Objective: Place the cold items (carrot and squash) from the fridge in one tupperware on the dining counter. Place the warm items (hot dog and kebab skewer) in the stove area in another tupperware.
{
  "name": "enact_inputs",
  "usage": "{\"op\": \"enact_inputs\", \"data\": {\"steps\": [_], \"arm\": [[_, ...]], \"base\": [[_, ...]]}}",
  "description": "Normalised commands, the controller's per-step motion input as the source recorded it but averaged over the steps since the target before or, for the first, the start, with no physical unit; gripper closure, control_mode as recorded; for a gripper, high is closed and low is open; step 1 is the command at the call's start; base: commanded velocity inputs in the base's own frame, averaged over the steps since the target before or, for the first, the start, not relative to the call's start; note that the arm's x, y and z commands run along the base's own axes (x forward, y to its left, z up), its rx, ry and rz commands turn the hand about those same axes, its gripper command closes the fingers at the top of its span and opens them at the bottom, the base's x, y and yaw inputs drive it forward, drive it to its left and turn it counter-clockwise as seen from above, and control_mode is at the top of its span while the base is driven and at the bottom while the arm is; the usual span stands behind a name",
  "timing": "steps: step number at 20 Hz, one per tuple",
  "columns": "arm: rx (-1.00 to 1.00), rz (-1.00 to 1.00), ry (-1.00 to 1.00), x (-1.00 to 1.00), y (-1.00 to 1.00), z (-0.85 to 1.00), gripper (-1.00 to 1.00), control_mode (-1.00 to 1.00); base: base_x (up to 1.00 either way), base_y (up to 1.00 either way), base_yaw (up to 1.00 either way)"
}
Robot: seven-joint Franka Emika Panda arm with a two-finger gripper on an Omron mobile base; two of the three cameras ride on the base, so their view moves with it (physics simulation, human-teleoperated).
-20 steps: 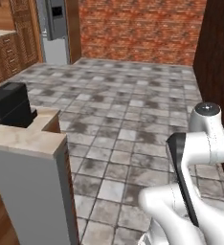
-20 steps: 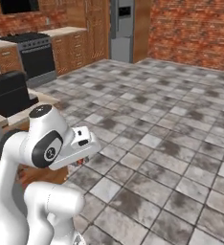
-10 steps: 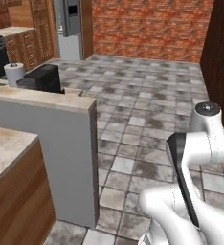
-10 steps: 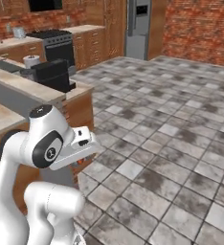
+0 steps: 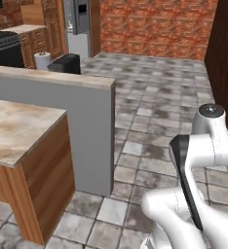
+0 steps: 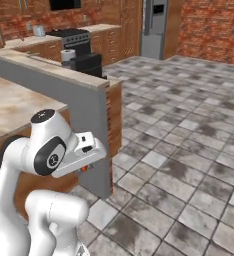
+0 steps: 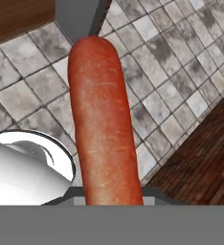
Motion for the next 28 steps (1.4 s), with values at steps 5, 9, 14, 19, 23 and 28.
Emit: {"op": "enact_inputs", "data": {"steps": [5,9,14,19,23,28], "arm": [[0.0,0.0,0.0,0.0,0.0,0.0,1.0,1.0],[0.0,0.0,0.0,0.0,0.0,0.0,1.0,1.0],[0.0,0.0,0.0,0.0,0.0,0.0,1.0,1.0],[0.0,0.0,0.0,0.0,0.0,0.0,1.0,1.0],[0.0,0.0,0.0,0.0,0.0,0.0,1.0,1.0],[0.0,0.0,0.0,0.0,0.0,0.0,1.0,1.0]], "base": [[-0.58,0.8,0.0],[-0.39,0.85,0.0],[-0.17,0.9,-0.04],[0.0,0.83,-0.09],[0.0,0.7,-0.1],[0.0,0.69,-0.12]]}}
